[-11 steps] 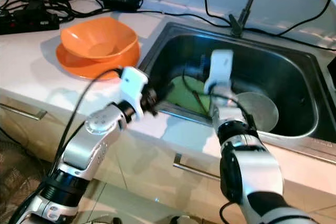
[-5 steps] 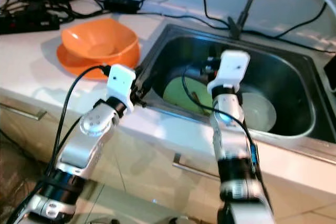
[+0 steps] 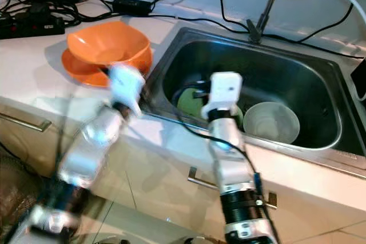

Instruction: Kitchen organization

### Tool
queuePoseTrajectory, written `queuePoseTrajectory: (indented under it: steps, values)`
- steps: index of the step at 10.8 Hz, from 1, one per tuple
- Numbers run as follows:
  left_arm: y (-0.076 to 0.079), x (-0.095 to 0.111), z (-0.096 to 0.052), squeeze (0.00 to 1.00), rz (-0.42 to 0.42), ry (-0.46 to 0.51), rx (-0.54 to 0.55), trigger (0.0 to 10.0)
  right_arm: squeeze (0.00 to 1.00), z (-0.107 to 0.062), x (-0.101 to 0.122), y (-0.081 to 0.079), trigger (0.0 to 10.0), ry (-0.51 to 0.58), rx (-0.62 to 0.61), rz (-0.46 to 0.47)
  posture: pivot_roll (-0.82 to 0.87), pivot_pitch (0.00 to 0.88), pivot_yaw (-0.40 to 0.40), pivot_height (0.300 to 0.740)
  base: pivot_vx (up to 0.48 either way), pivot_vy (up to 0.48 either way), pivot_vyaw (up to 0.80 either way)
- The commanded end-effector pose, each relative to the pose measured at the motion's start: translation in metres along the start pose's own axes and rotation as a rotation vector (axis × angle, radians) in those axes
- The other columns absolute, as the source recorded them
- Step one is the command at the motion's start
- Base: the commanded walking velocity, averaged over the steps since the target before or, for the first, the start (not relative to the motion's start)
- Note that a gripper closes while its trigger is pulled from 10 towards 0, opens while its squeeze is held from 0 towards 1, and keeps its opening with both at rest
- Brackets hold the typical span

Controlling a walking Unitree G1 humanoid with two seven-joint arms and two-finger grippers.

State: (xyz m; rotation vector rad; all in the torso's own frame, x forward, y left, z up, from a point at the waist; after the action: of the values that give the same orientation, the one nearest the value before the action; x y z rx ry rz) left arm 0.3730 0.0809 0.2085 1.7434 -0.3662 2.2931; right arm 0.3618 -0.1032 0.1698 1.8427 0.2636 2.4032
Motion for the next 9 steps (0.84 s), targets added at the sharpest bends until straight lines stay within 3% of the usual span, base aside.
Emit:
queuePoseTrajectory:
  steps: [1,2,4,5,6,7,8,9]
  values:
    - [-0.016,0.024,0.006,0.00,0.003,0.073,0.069,10.0,0.00,-0.001,0.004,-0.002,10.0,0.007,0.007,-0.007,0.03,0.039,-0.065,0.740,0.000,0.000,0.00]
    - [-0.031,0.036,0.009,0.00,0.030,0.097,0.112,10.0,0.00,-0.001,0.005,-0.004,10.0,0.007,0.011,-0.007,0.03,0.043,-0.064,0.740,0.000,0.000,0.00]
    - [-0.089,0.065,0.010,0.00,-0.019,0.141,0.338,10.0,0.00,-0.001,0.002,-0.003,10.0,-0.012,-0.007,-0.011,0.04,0.054,-0.059,0.740,0.000,0.000,0.00]
    - [-0.112,0.067,0.007,0.00,-0.052,0.129,0.427,10.0,0.00,0.000,0.000,-0.003,10.0,-0.020,-0.015,-0.007,0.05,0.062,-0.062,0.740,0.000,0.000,0.00]
    - [-0.130,0.063,0.002,1.00,-0.117,0.104,0.499,10.0,0.00,0.000,-0.001,-0.003,10.0,-0.026,-0.018,-0.005,0.05,0.065,-0.062,0.740,0.000,0.000,0.00]
    - [-0.140,0.052,-0.002,1.00,-0.186,0.043,0.558,10.0,0.00,0.001,-0.002,-0.003,10.0,-0.034,-0.018,-0.005,0.05,0.070,-0.063,0.740,0.000,0.000,0.00]
    - [-0.145,0.038,-0.006,1.00,-0.307,-0.020,0.586,10.0,0.00,0.001,-0.002,-0.004,10.0,-0.039,-0.017,-0.006,0.05,0.078,-0.065,0.740,0.000,0.000,0.00]
    - [-0.145,0.036,-0.007,1.00,-0.330,-0.035,0.589,10.0,0.00,0.001,-0.002,-0.004,10.0,-0.039,-0.018,-0.007,0.05,0.078,-0.065,0.740,0.000,0.000,0.00]
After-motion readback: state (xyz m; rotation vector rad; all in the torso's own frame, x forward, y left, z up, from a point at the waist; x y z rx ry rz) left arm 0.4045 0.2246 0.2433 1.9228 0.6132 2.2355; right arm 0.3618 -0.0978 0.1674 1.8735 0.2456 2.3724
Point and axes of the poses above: a point about 5 cm out from each wrist's last joint towards the gripper, its own z axis pointing out of the wrist towards the gripper, its own x axis along the axis of the wrist's last joint, y = z × x, the point moved 4 cm from there along z, pointing out of the wrist towards the gripper, and after that the axes turned 11 degrees about -z, right-handed, at the moved point
